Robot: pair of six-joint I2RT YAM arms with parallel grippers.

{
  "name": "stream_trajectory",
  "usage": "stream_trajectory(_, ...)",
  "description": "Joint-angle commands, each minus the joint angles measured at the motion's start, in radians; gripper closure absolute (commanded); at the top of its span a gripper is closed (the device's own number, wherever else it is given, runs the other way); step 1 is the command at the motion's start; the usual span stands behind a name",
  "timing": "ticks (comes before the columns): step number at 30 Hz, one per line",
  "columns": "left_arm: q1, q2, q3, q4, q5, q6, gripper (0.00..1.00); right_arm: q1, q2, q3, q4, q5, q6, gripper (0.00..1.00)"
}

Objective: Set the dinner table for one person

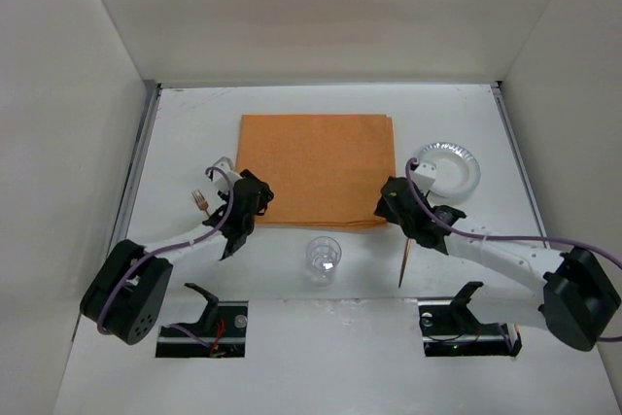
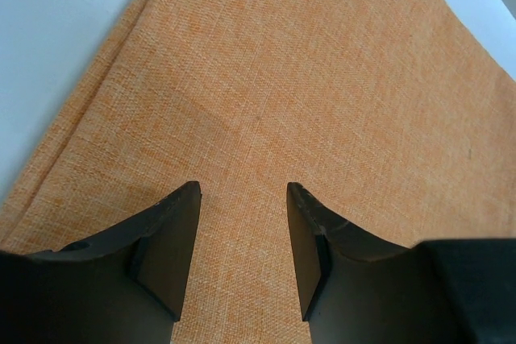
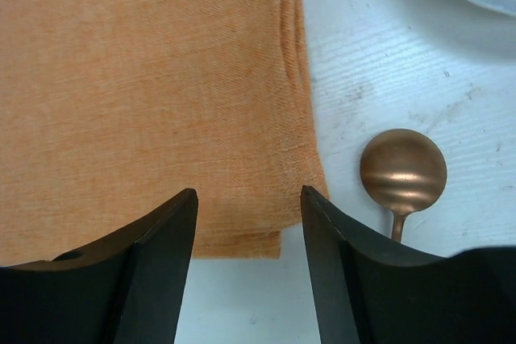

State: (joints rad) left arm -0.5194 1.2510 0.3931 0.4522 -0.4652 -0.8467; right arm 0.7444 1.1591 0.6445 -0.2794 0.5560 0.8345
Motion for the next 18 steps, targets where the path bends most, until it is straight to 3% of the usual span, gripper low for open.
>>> stream_trajectory(1,0.008,0.011,-0.02,0.095,0.02,0.009,0.55,-0.035,0.086,-0.009,0.011,-0.031,0.028,0.4)
stream_trajectory(5,0.026,-0.002,-0.037,0.111,0.046,0.012,0.55,-0.069,0.197,0.023,0.069,-0.083,0.022,0.43)
stream_trajectory(7,0.038,-0.007,-0.048,0.117,0.057,0.011,0.55,-0.075,0.258,0.064,0.066,-0.087,0.003,0.53)
stream_trajectory(10,0.051,-0.004,-0.057,0.126,0.069,0.005,0.55,-0.07,0.315,0.144,0.042,-0.044,-0.057,0.77)
stream_trajectory(12,0.057,-0.002,-0.06,0.126,0.088,-0.003,0.56,-0.034,0.356,0.229,-0.053,0.017,-0.092,0.83)
stream_trajectory(16,0.06,-0.01,-0.065,0.126,0.1,-0.014,0.56,0.046,0.413,0.362,-0.266,0.111,-0.14,0.82)
stream_trajectory(18,0.071,-0.015,-0.066,0.125,0.114,-0.018,0.56,0.071,0.403,0.389,-0.308,0.113,-0.147,0.74)
